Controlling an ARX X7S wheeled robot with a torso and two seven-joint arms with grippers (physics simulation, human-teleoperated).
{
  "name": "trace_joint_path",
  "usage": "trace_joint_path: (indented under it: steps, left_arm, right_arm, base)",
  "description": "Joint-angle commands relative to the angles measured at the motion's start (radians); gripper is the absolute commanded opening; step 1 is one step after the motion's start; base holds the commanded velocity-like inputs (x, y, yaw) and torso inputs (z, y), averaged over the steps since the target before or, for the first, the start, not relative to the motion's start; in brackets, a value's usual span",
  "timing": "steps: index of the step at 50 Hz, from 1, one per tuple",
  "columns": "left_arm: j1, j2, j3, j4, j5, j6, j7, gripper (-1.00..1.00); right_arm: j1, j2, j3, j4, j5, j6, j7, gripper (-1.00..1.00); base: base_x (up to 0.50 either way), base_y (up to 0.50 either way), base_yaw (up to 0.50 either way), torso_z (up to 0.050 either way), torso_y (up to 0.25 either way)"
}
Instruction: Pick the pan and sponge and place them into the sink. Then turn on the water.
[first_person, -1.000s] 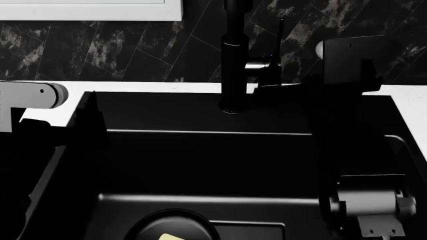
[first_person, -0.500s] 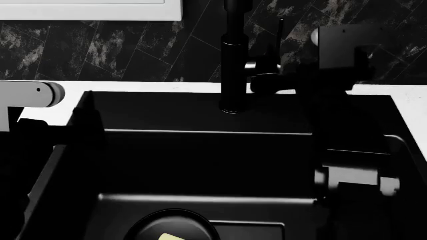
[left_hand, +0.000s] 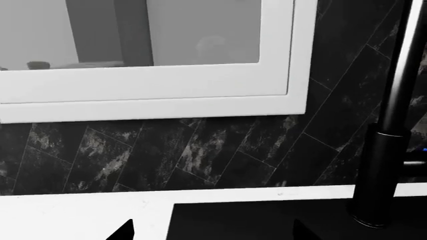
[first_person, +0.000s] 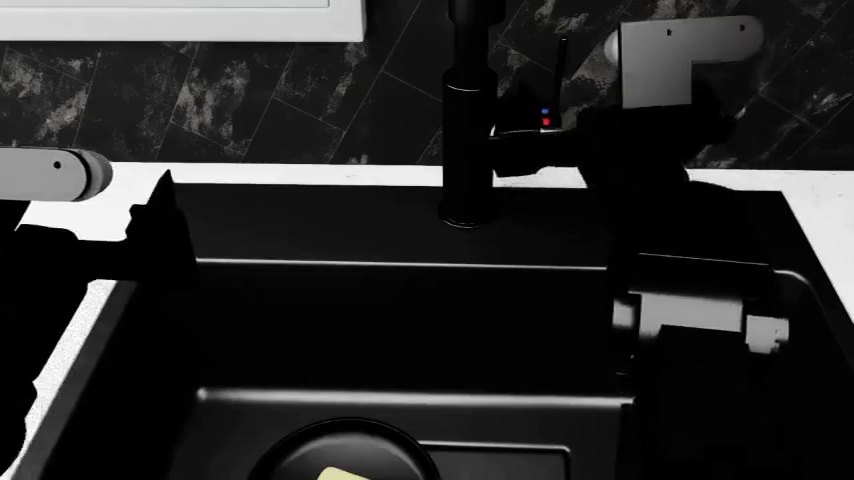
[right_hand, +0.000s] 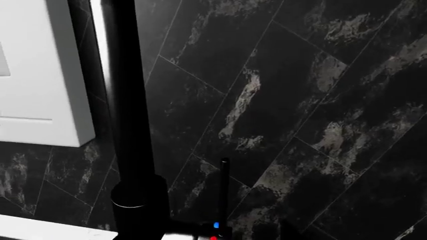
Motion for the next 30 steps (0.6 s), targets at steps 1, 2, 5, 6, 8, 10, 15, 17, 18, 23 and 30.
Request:
trace_joint_path:
  steps: [1,2,5,6,8,10,15,17,18,23,30]
  left_arm:
    - [-0.032,-0.026,0.000,0.044,-0.020,-0.037,-0.001,1.00]
    - [-0.030,-0.034,-0.003,0.052,-0.024,-0.040,-0.001,1.00]
    - [-0.028,-0.043,0.015,0.061,-0.009,-0.039,0.006,1.00]
    - [-0.026,-0.042,0.012,0.058,-0.013,-0.039,0.006,1.00]
    - [-0.026,-0.044,0.029,0.060,0.004,-0.031,0.013,1.00]
    - [-0.027,-0.037,0.028,0.053,0.009,-0.022,0.011,1.00]
    - [-0.022,-0.045,0.021,0.059,0.005,-0.015,0.015,1.00]
    - [-0.022,-0.048,0.022,0.057,0.007,-0.015,0.017,1.00]
    - [-0.021,-0.051,0.020,0.062,0.004,-0.016,0.017,1.00]
    - [-0.033,-0.049,0.021,0.065,0.002,-0.025,0.010,1.00]
    - [-0.031,-0.044,0.017,0.064,-0.003,-0.020,0.008,1.00]
  right_arm:
    - [0.025,-0.012,0.074,0.005,-0.068,0.033,0.000,1.00]
    - [0.025,-0.013,0.078,0.005,-0.070,0.033,-0.001,1.00]
    - [0.023,-0.015,0.084,0.005,-0.077,0.034,-0.001,1.00]
    - [0.023,-0.016,0.085,0.005,-0.079,0.035,-0.002,1.00]
    - [0.023,-0.017,0.087,0.005,-0.083,0.036,-0.001,1.00]
    - [0.022,-0.018,0.089,0.005,-0.086,0.034,0.002,1.00]
    - [0.030,-0.020,0.093,0.005,-0.091,0.023,0.011,1.00]
    - [0.032,-0.020,0.095,0.005,-0.092,0.019,0.015,1.00]
    - [0.034,-0.019,0.097,0.005,-0.091,0.021,0.016,1.00]
    - [0.042,-0.024,0.094,0.005,-0.094,0.027,0.010,1.00]
    - [0.056,-0.026,0.094,0.005,-0.095,0.025,0.002,1.00]
  base:
    - [0.00,0.00,0.00,0.000,0.000]
    - [0.00,0.00,0.00,0.000,0.000]
    - [0.00,0.00,0.00,0.000,0.000]
    - [0.00,0.00,0.00,0.000,0.000]
    - [0.00,0.00,0.00,0.000,0.000]
    - [0.00,0.00,0.00,0.000,-0.044]
    - [0.00,0.00,0.00,0.002,-0.158]
    - [0.00,0.00,0.00,0.005,-0.203]
    - [0.00,0.00,0.00,0.006,-0.230]
    - [0.00,0.00,0.00,0.006,-0.243]
    - [0.00,0.00,0.00,0.005,-0.214]
